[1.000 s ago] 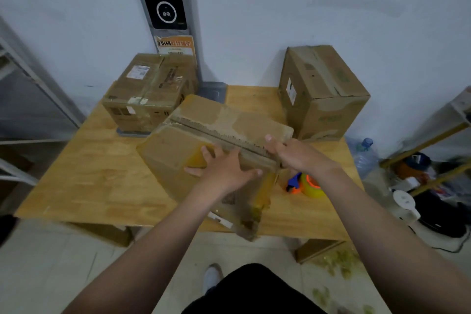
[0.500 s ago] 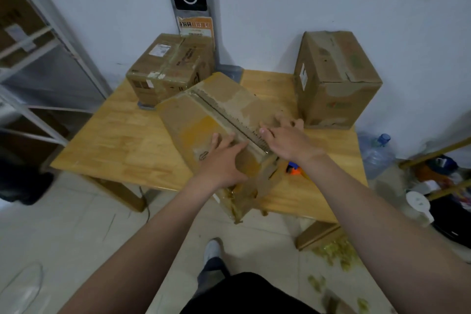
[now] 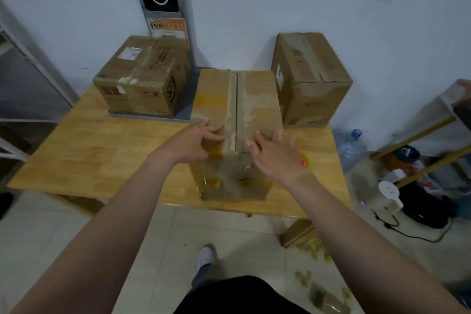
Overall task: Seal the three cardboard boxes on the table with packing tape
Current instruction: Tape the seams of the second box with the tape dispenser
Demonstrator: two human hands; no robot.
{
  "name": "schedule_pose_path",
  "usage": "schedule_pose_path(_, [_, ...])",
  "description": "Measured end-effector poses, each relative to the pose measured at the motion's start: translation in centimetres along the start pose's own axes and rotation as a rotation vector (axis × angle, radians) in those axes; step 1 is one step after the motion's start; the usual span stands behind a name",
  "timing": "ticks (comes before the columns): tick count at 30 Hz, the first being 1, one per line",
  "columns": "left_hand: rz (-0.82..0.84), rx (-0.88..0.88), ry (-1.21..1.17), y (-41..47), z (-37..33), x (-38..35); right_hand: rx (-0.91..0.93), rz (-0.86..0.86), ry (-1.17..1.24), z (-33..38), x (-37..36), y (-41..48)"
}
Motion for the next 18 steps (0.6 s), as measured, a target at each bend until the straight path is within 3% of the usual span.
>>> schedule_pose_path(8, [0.004,-0.017,-0.029,6.2,2.9,2.7,-0.007,0.012,0.188,1.5,1.7,5.2])
schedule_pose_path(18, [-0.057,0.016,-0.097,14.9,6.2,5.8,-0.111,-0.027,0.224,1.9,3.7,15.6])
Point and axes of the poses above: each hand's wrist, its own y-axis towards the middle knuckle, its own x-axis out of the back of the hand, z = x × y, the point moved 2 cm from there along y, towards the middle knuckle, and after that the axes turned 4 degrees about y, right-handed, at the moved point
